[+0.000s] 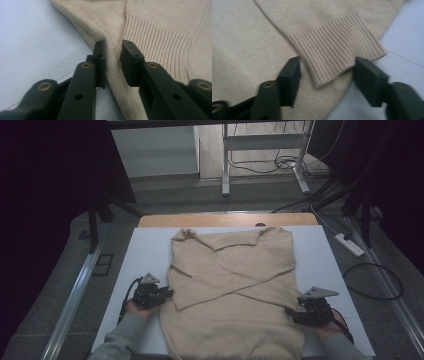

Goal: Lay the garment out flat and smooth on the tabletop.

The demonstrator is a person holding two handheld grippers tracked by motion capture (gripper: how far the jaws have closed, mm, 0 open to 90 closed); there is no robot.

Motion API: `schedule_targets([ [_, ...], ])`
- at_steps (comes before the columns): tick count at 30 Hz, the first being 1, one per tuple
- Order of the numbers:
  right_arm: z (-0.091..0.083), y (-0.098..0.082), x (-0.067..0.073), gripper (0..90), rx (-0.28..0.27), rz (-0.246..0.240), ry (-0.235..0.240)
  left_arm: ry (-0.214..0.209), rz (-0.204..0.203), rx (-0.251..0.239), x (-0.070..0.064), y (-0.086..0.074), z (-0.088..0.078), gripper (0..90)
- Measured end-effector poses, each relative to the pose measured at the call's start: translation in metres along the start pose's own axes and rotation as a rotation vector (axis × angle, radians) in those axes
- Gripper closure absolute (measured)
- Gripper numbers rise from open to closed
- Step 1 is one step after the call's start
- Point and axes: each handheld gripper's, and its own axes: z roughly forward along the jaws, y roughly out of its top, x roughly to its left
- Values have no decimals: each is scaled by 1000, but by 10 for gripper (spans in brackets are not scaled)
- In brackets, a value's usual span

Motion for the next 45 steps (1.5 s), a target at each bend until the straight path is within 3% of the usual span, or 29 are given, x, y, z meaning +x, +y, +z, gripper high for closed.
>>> schedule_targets([
  [5,-1,0,-2,647,-11,11,25,3,13,-6,-1,1,-1,828],
  [11,-1,1,-5,734,-10,19,58,-6,6,-12,0,0,-3,845],
  [24,-7,-4,-6,777,6,15,75,-49,-12,-8,2,-8,-11,859],
  [33,-18,-14,0,785,16,-5,80,-68,-24,-5,3,-27,-24,865],
  [45,-34,-31,7,786,27,-10,102,-88,21,15,-14,-44,-39,865],
])
